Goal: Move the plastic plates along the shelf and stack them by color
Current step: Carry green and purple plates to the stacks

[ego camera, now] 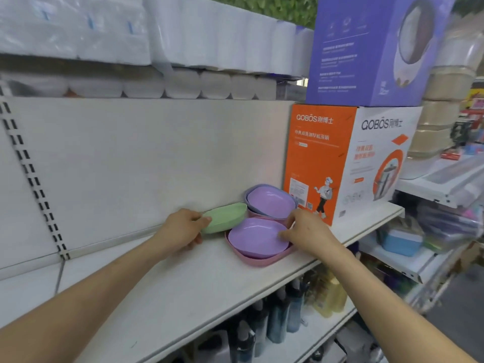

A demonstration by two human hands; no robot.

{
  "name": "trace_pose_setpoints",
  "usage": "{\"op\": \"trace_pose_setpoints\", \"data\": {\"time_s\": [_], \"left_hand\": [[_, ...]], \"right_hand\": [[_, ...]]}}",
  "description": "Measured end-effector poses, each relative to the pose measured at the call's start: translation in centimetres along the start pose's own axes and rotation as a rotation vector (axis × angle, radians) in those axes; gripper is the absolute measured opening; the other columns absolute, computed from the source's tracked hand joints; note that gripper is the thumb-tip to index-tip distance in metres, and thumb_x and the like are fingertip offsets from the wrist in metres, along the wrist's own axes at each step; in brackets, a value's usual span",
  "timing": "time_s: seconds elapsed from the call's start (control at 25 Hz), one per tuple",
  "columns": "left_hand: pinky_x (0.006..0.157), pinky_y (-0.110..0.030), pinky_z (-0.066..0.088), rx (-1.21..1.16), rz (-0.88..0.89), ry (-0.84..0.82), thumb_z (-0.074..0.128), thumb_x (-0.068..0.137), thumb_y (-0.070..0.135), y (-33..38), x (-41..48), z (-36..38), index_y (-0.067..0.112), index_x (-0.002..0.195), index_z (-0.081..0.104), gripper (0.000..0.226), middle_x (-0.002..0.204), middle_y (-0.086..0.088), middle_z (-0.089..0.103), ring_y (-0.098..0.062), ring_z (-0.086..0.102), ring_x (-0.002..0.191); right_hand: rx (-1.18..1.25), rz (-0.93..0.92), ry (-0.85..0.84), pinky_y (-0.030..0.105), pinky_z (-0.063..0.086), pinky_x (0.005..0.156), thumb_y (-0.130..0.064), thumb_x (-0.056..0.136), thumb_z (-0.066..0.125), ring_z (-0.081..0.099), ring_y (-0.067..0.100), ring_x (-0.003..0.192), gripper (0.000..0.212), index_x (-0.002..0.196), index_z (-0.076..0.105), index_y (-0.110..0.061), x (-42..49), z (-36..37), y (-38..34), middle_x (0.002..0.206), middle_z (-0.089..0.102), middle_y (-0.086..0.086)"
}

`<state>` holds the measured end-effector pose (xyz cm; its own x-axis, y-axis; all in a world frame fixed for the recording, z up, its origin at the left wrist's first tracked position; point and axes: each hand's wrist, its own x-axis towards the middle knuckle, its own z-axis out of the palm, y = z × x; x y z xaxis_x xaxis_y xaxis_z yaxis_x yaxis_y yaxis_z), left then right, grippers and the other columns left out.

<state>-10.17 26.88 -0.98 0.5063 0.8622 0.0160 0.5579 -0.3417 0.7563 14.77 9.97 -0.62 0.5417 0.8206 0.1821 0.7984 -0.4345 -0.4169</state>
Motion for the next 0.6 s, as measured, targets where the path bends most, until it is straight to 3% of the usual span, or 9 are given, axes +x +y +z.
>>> {"op": "trace_pose_setpoints", "data": {"time_s": [0.16,0.28,0.4,0.52,0.6], "left_hand": [[0.053,-0.028,0.053,-0.122,-0.1,0.047,0.062,0.095,0.017,0.5,0.1,0.2,0.001,0.096,0.071,0.019,0.075,-0.019,0.075,-0.023,0.069,0.059],[0.058,-0.03,0.061,-0.214,-0.149,0.089,0.055,0.097,0.005,0.9,-0.5,-0.2,-0.001,0.101,0.069,0.016,0.079,-0.022,0.071,-0.029,0.07,0.066],[0.068,-0.03,0.063,-0.23,-0.181,0.144,0.049,0.098,0.0,0.8,-1.2,-0.6,0.003,0.102,0.07,0.022,0.092,-0.017,0.062,-0.028,0.069,0.072],[0.065,-0.026,0.06,-0.257,-0.204,0.183,0.048,0.099,0.002,0.4,-2.7,-0.8,0.006,0.105,0.07,0.024,0.095,-0.014,0.055,-0.027,0.066,0.076],[0.063,-0.025,0.059,-0.282,-0.238,0.216,0.047,0.099,0.003,0.1,-4.1,-0.9,0.01,0.11,0.07,0.026,0.097,-0.012,0.055,-0.026,0.065,0.079]], "right_hand": [[-0.052,-0.102,-0.024,0.037,0.055,0.064,-0.011,0.079,0.069,0.069,0.026,0.078,0.009,0.083,0.073,-0.005,2.3,0.0,0.8,0.085,0.074,0.012],[-0.07,-0.179,-0.014,0.039,0.058,0.065,-0.01,0.081,0.062,0.067,0.028,0.076,0.01,0.082,0.072,-0.012,3.2,0.0,1.3,0.081,0.072,0.006],[-0.115,-0.248,0.059,0.035,0.05,0.061,-0.012,0.091,0.053,0.06,0.025,0.078,0.012,0.095,0.063,-0.018,3.3,-0.4,1.4,0.086,0.067,0.001],[-0.117,-0.305,0.155,0.035,0.042,0.055,-0.01,0.097,0.044,0.055,0.03,0.07,0.012,0.104,0.053,-0.012,3.1,-1.0,1.5,0.083,0.062,0.007],[-0.041,-0.341,0.203,0.039,0.047,0.055,-0.005,0.098,0.039,0.057,0.032,0.066,0.016,0.112,0.045,-0.012,2.9,-1.4,1.5,0.077,0.061,0.009]]}}
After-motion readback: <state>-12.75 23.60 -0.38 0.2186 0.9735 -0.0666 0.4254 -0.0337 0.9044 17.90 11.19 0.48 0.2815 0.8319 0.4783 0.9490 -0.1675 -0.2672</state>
